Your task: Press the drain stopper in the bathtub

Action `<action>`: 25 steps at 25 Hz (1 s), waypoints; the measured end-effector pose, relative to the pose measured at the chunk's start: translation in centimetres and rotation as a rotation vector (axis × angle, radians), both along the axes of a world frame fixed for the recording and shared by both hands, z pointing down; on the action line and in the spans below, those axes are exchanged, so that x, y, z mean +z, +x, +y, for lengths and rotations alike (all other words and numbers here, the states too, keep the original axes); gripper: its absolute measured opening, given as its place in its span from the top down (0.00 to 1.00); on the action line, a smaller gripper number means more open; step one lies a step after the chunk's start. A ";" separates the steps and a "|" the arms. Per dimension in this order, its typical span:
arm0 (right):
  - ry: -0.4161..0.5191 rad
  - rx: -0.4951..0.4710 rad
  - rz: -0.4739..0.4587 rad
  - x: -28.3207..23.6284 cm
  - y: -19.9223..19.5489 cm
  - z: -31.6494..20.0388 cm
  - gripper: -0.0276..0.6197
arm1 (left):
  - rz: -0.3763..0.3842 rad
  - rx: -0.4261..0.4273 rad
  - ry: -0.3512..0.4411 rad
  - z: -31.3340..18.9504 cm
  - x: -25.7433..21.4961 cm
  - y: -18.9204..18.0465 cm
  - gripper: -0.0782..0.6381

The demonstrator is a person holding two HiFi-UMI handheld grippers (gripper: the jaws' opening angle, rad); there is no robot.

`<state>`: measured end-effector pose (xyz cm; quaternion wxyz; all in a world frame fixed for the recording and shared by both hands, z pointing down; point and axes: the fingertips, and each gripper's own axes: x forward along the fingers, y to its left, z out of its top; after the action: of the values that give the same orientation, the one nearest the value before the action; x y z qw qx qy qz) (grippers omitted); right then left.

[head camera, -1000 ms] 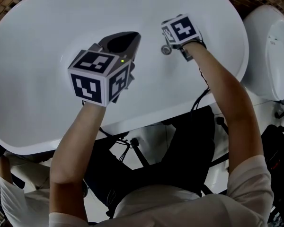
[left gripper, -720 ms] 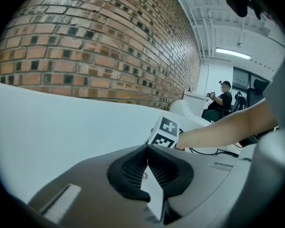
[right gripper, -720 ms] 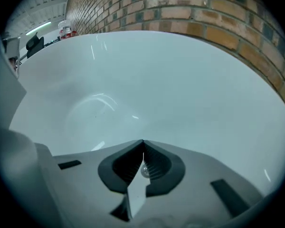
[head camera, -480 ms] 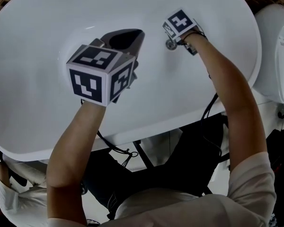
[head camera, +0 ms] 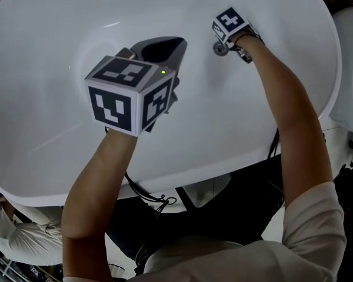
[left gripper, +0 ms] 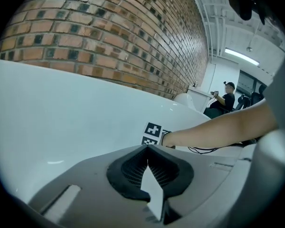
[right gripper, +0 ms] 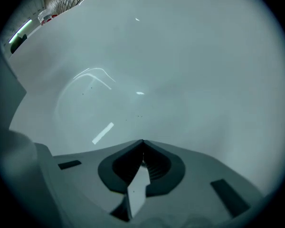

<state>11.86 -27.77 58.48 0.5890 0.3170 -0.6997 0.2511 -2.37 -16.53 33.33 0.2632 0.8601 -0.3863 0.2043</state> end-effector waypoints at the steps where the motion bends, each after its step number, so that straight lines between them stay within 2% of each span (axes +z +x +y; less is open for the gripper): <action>1: -0.013 0.003 0.003 0.6 0.2 0.2 0.93 | 0.001 0.000 -0.011 0.1 0.4 0.0 0.88; 5: -0.059 -0.015 0.023 3.1 0.5 0.7 0.93 | 0.009 0.003 -0.045 0.2 1.9 0.2 0.88; 11: -0.118 0.006 0.049 6.3 1.5 1.0 0.93 | 0.012 -0.010 -0.106 0.1 3.7 0.2 0.88; 18: -0.159 0.023 0.056 8.5 2.5 1.8 0.93 | -0.083 0.065 -0.162 -0.2 4.9 1.3 0.88; 25: -0.197 0.046 0.059 10.1 3.5 2.4 0.93 | -0.096 0.096 -0.253 -0.8 7.9 3.1 0.88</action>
<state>15.39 -25.37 68.61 0.6317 0.2809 -0.6465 0.3225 0.78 -17.35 41.21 0.3405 0.8268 -0.3279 0.3048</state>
